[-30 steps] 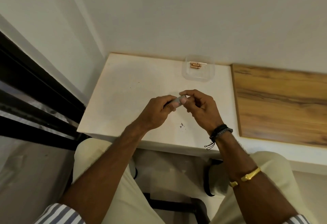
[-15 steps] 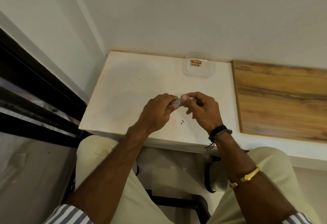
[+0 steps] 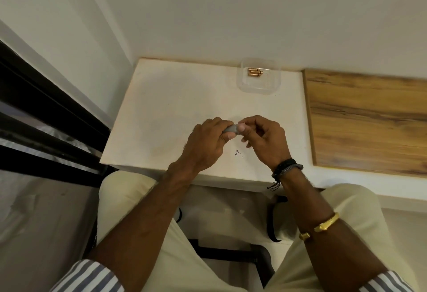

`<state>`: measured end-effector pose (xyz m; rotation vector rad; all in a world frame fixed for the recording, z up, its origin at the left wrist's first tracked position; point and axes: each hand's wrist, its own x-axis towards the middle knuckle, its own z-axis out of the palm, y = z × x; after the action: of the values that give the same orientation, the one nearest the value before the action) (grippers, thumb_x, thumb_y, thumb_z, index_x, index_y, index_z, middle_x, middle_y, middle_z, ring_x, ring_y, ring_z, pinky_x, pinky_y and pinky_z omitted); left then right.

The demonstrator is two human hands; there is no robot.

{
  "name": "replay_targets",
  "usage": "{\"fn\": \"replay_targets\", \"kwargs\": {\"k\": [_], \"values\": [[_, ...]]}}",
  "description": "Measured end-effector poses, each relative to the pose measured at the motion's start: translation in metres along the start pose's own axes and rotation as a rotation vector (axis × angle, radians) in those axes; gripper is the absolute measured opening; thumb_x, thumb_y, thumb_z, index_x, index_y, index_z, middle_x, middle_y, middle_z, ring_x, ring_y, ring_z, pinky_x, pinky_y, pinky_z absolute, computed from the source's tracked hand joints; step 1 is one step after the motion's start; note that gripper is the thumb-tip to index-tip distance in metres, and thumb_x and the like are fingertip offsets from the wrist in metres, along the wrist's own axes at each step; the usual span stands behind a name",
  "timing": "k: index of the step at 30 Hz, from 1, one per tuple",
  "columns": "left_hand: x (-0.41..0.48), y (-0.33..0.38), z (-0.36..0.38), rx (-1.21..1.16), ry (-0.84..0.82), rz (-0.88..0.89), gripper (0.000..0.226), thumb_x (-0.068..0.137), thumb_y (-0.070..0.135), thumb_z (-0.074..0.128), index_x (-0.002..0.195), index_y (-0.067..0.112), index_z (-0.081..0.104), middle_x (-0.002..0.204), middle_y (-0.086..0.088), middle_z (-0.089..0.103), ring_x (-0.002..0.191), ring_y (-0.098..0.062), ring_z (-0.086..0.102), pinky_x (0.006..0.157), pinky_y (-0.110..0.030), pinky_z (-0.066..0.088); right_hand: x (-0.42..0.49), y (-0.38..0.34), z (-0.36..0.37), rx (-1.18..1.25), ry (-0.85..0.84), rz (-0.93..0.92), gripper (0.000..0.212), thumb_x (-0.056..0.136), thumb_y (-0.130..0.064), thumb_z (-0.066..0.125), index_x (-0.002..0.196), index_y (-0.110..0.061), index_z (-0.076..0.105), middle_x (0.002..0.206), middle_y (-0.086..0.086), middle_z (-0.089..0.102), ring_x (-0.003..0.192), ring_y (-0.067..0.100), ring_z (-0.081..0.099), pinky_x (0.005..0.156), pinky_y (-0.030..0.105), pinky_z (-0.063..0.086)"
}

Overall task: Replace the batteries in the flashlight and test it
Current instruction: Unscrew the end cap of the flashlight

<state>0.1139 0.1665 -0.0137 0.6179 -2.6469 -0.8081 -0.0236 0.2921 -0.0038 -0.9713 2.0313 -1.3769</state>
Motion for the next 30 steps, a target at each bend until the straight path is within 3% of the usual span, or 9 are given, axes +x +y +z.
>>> {"fn": "replay_targets", "kwargs": {"k": [4,9,13,15,17,20,24,26,30], "values": [[-0.001,-0.001,0.0019,-0.004,-0.01,-0.035,0.041,0.101,0.039,0.043,0.122,0.011,0.064,0.106,-0.006,0.069,0.09,-0.022,0.062,0.079,-0.045,0.053,-0.0012,0.0021,-0.0034,0.055,-0.07,-0.02,0.033,0.09,-0.019,0.076,0.12,-0.028,0.068,0.116,-0.006,0.072,0.101,0.013,0.07,0.081,0.034,0.062],[-0.0021,0.0012,0.0046,-0.013,-0.015,-0.024,0.038,0.101,0.037,0.043,0.12,0.011,0.064,0.102,-0.005,0.069,0.086,-0.02,0.059,0.076,-0.043,0.052,-0.0022,-0.0011,0.0013,0.009,0.083,0.05,0.024,0.093,-0.035,0.071,0.104,-0.014,0.076,0.078,-0.003,0.074,0.065,0.007,0.069,0.063,0.033,0.059],[-0.0027,-0.0018,0.0069,-0.043,-0.009,-0.068,0.041,0.101,0.038,0.042,0.123,0.01,0.063,0.106,-0.006,0.068,0.09,-0.022,0.06,0.079,-0.046,0.053,-0.0032,0.0043,-0.0018,0.03,0.001,-0.073,0.026,0.091,-0.008,0.074,0.112,-0.023,0.075,0.105,-0.004,0.076,0.096,0.014,0.07,0.084,0.045,0.061],[-0.0023,-0.0025,0.0074,-0.053,-0.011,-0.074,0.041,0.101,0.039,0.042,0.123,0.011,0.063,0.107,-0.005,0.068,0.091,-0.021,0.06,0.08,-0.046,0.053,-0.0025,0.0008,-0.0022,0.053,-0.024,-0.033,0.031,0.091,-0.017,0.076,0.119,-0.027,0.071,0.114,-0.007,0.073,0.101,0.012,0.07,0.083,0.036,0.062],[-0.0023,-0.0029,0.008,-0.059,-0.009,-0.062,0.039,0.102,0.04,0.042,0.122,0.013,0.063,0.106,-0.002,0.069,0.092,-0.02,0.06,0.081,-0.045,0.053,-0.0018,-0.0011,0.0,0.049,0.008,0.054,0.03,0.09,-0.039,0.076,0.118,-0.03,0.07,0.107,-0.009,0.074,0.088,0.007,0.072,0.072,0.026,0.061],[-0.0032,-0.0038,0.0094,-0.051,-0.022,-0.045,0.037,0.102,0.037,0.043,0.121,0.013,0.063,0.102,-0.003,0.068,0.088,-0.019,0.058,0.078,-0.045,0.052,-0.0015,0.0005,0.0019,0.033,0.045,0.069,0.02,0.092,-0.033,0.074,0.105,-0.017,0.076,0.08,-0.003,0.075,0.066,0.004,0.07,0.06,0.024,0.057],[-0.0038,-0.0049,0.0088,-0.049,-0.014,-0.057,0.039,0.101,0.038,0.044,0.122,0.012,0.064,0.105,-0.005,0.068,0.089,-0.021,0.059,0.079,-0.045,0.052,-0.0019,0.0047,-0.0035,0.042,-0.058,-0.023,0.031,0.088,-0.01,0.078,0.117,-0.023,0.073,0.11,-0.005,0.075,0.097,0.015,0.071,0.084,0.037,0.062],[-0.0029,-0.0037,0.0083,-0.051,-0.013,-0.054,0.04,0.101,0.04,0.043,0.121,0.012,0.064,0.106,-0.004,0.069,0.091,-0.02,0.06,0.08,-0.043,0.052,-0.0012,0.0019,-0.004,0.051,-0.084,0.031,0.041,0.086,-0.023,0.081,0.124,-0.03,0.066,0.117,-0.009,0.07,0.099,0.01,0.07,0.08,0.029,0.062],[-0.0023,-0.0048,0.0098,-0.058,-0.02,-0.036,0.033,0.103,0.036,0.046,0.12,0.015,0.064,0.103,0.0,0.068,0.09,-0.016,0.059,0.081,-0.042,0.051,-0.0025,0.0011,0.0026,-0.002,0.005,0.071,0.031,0.088,-0.044,0.073,0.108,-0.02,0.074,0.081,-0.002,0.075,0.066,0.006,0.07,0.057,0.021,0.055]]}}
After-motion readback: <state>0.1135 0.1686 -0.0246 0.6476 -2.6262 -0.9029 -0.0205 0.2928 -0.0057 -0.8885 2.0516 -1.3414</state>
